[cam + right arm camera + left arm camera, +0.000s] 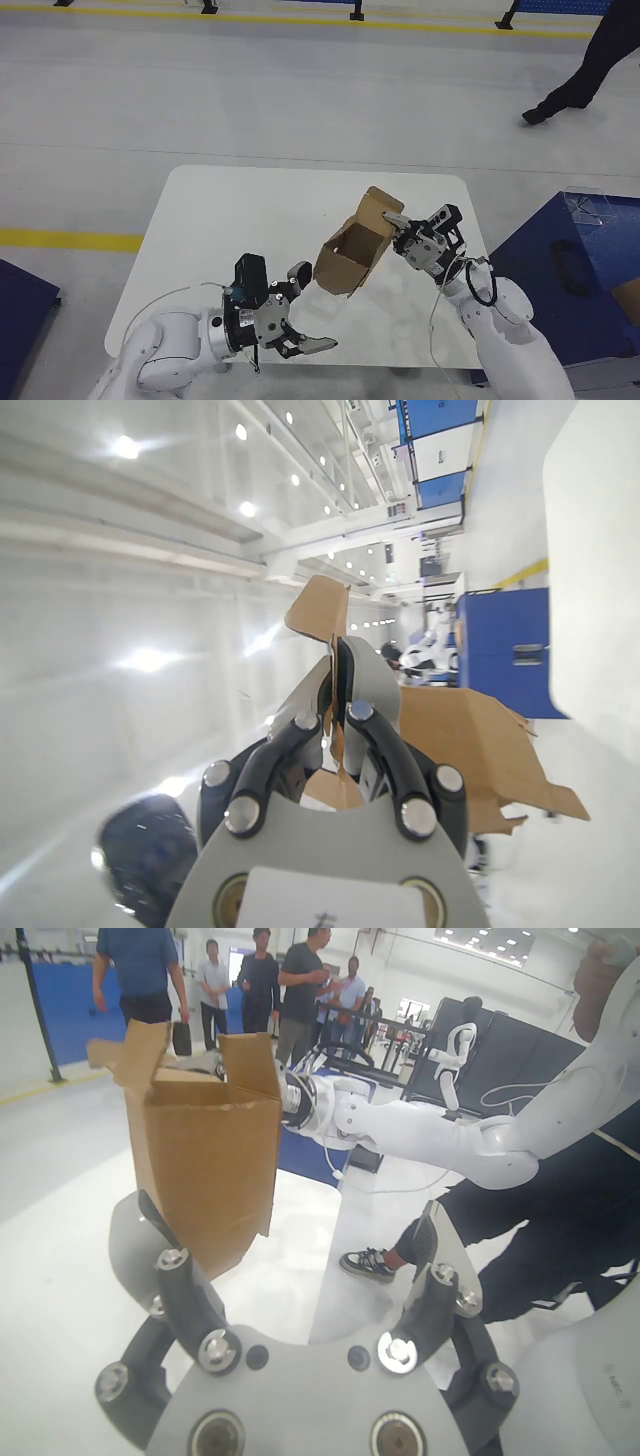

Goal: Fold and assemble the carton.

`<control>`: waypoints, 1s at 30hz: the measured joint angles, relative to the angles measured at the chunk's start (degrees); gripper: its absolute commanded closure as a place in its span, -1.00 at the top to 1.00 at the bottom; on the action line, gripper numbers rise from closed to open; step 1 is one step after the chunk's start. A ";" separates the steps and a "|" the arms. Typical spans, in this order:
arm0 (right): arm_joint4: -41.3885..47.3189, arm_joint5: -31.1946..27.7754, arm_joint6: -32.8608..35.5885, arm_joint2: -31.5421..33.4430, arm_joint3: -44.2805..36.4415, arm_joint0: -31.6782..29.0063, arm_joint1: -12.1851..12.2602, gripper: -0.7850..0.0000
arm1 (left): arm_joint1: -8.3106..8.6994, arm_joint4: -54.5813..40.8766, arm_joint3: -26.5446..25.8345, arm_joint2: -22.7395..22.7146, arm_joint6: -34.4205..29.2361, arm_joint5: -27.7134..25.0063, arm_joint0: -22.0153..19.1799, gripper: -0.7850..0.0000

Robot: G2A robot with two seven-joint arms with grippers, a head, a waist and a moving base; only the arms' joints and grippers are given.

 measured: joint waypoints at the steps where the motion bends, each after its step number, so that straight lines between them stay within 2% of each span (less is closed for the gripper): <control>1: 4.59 3.16 -0.69 0.12 1.00 0.53 -0.15 -1.00 | -0.23 2.91 0.11 -0.35 4.62 -0.02 0.49 1.00; 4: 14.11 10.52 -2.11 -0.08 3.12 1.55 -0.46 -1.00 | -0.74 14.41 -0.54 -0.78 15.50 2.57 1.26 1.00; 7: 21.74 16.75 -3.60 -0.58 4.51 1.97 -0.75 -1.00 | -1.15 27.93 -0.33 0.40 25.56 8.46 2.06 1.00; 10: 28.57 21.28 -5.69 -1.14 5.38 2.24 -1.08 -1.00 | -1.39 39.41 1.10 2.18 33.74 14.73 2.11 1.00; 13: 33.94 24.24 -8.08 -1.51 5.85 2.51 -1.33 -1.00 | -1.57 48.04 2.25 4.08 38.90 20.04 1.97 1.00; 19: 34.95 24.62 -9.98 -1.97 5.57 2.27 -1.52 -1.00 | -1.93 53.38 2.74 5.91 40.87 26.52 1.61 1.00; 30: 33.93 24.72 -8.79 -2.46 4.45 1.14 -1.71 -1.00 | -2.55 53.17 2.01 7.03 37.94 30.86 0.03 1.00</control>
